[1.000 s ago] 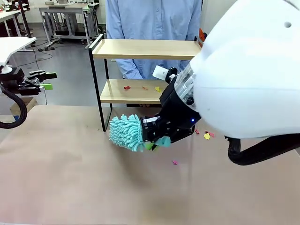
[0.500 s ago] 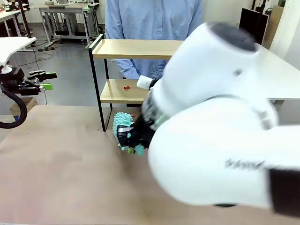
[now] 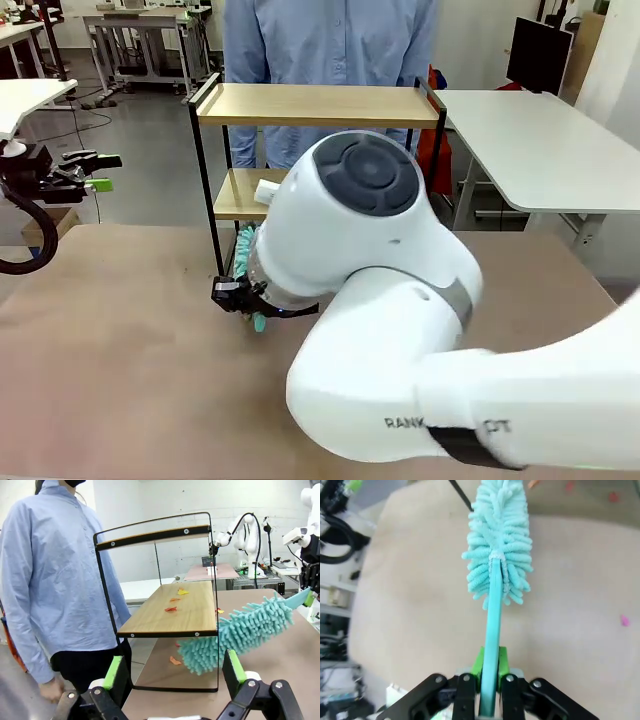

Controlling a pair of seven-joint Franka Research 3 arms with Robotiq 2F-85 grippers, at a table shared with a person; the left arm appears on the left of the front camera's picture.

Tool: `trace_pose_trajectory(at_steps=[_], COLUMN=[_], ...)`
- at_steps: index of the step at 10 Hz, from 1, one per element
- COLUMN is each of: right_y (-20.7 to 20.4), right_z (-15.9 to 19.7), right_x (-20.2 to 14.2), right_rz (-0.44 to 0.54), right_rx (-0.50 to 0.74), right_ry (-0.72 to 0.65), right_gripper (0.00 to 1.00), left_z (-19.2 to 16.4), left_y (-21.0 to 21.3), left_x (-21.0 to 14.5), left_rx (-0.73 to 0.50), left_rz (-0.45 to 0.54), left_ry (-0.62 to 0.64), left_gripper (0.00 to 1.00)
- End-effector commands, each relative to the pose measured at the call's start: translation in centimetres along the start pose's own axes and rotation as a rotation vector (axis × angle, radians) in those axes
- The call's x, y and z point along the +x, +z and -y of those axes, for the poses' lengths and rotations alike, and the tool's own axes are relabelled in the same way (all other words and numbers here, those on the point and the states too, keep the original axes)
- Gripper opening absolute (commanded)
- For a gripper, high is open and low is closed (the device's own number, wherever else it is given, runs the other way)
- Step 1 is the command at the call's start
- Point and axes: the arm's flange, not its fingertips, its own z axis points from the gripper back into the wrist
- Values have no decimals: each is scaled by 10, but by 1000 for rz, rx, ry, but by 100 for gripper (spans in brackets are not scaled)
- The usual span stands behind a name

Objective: Clean the shelf.
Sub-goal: Clean the specific section of the Shelf indicated by the human with the Duster.

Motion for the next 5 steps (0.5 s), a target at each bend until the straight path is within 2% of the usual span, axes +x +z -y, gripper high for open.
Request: trace_pose_trajectory(at_steps=[1,3,5], right_y=[-63,-90,-107], right_z=[-48,-56,-58], right_x=[4,7,11], right_rz=[108,129,122], right_rx=[-42,-70,-82], right_ry=[19,59,43], right_gripper=[12,12,12], left_z=[0,0,0], left_y=[0,0,0], left_x=[3,3,3], left_rx=[1,1,1], left_rz=[-1,-1,-1], left_ry=[-8,-8,-8], left_gripper=[100,100,100])
